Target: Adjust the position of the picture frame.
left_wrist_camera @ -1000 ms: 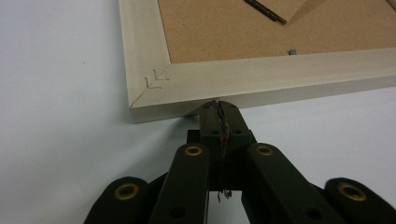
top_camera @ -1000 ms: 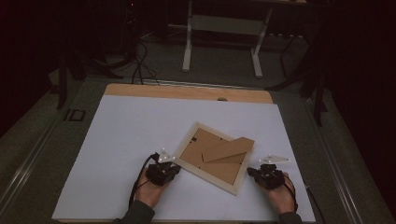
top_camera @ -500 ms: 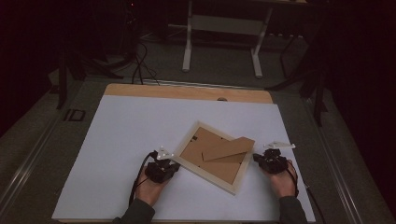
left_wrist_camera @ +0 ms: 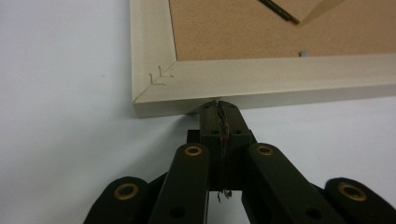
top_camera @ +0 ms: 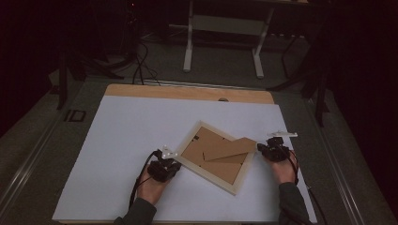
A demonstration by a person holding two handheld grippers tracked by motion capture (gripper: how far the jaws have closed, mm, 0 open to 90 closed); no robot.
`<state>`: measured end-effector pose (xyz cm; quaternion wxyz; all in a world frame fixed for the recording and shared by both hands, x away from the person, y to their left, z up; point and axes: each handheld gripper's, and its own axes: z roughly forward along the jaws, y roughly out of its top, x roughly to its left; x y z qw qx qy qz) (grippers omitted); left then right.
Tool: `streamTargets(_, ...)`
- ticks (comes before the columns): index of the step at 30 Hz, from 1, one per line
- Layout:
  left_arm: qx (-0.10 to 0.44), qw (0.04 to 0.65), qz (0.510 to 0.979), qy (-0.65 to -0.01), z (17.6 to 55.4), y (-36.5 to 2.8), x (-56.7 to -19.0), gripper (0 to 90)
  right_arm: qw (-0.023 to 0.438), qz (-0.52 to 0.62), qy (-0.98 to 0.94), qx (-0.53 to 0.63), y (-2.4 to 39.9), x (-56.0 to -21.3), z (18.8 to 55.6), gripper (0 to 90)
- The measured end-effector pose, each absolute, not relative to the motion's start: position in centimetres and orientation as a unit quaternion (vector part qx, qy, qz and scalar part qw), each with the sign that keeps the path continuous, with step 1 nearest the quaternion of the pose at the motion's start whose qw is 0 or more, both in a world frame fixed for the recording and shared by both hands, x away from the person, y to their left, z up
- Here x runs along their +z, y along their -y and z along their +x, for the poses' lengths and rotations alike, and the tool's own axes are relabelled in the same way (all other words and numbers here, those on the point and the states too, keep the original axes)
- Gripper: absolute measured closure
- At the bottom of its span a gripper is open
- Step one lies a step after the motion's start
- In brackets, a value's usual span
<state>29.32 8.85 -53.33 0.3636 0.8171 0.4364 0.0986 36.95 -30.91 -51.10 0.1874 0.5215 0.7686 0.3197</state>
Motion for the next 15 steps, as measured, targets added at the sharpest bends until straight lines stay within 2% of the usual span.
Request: streamTargets(15,0.074,0.382,0.803,-0.452,30.2,-8.9,-53.6,90.0,0.177,0.529,-0.768,0.314,30.6,-52.2,37.8,90.0)
